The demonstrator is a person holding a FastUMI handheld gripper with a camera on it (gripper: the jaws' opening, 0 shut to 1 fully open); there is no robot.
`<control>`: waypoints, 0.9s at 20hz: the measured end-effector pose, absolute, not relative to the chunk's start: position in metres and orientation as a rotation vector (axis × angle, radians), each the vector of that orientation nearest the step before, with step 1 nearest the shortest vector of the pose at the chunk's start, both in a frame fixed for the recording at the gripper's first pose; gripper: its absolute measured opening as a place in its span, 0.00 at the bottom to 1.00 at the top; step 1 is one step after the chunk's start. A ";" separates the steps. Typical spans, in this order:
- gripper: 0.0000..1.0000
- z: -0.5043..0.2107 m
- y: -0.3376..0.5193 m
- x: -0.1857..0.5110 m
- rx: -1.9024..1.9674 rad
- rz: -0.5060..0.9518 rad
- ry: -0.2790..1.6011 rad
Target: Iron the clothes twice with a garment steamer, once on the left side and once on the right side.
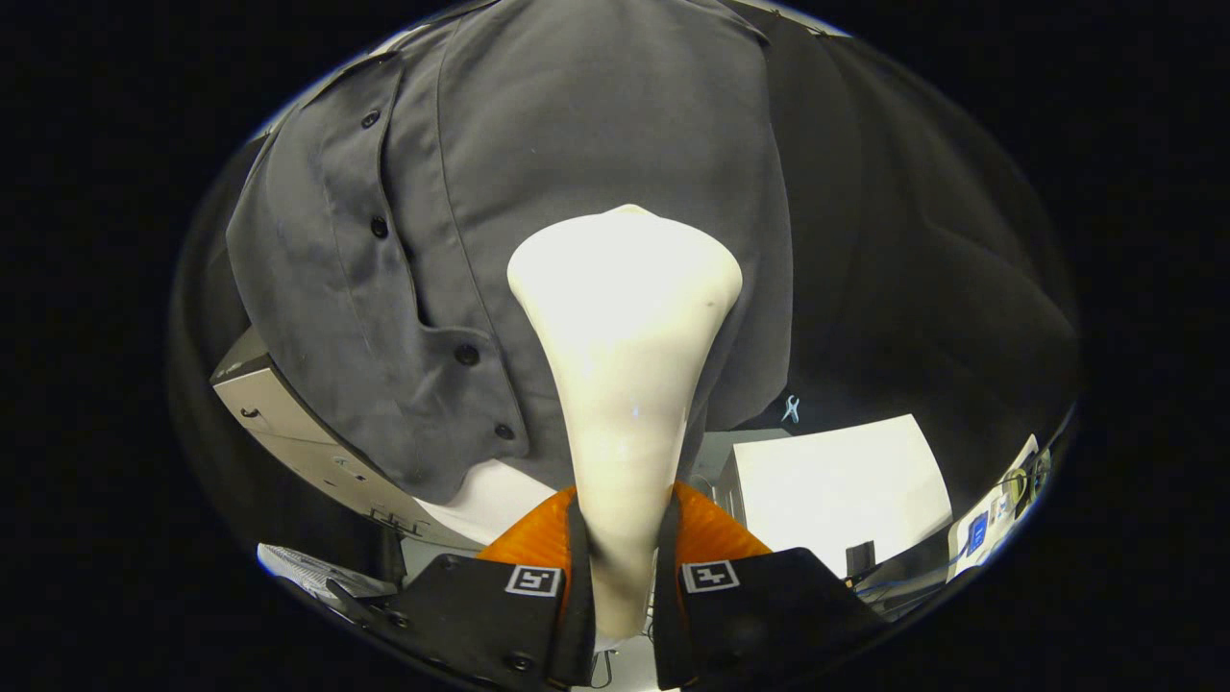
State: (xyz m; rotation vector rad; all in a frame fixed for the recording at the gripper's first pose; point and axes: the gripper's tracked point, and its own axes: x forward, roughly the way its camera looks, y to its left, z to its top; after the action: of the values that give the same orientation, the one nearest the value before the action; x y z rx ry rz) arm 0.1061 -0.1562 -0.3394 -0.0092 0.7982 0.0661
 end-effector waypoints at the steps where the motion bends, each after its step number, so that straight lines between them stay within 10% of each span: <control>1: 0.32 -0.348 -0.159 0.102 -0.011 0.064 0.814; 18: 0.32 -0.465 -0.178 0.043 0.023 0.020 1.031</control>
State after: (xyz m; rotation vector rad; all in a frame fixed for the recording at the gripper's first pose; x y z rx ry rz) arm 0.0428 -0.1776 -0.4649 0.0230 1.0306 0.0199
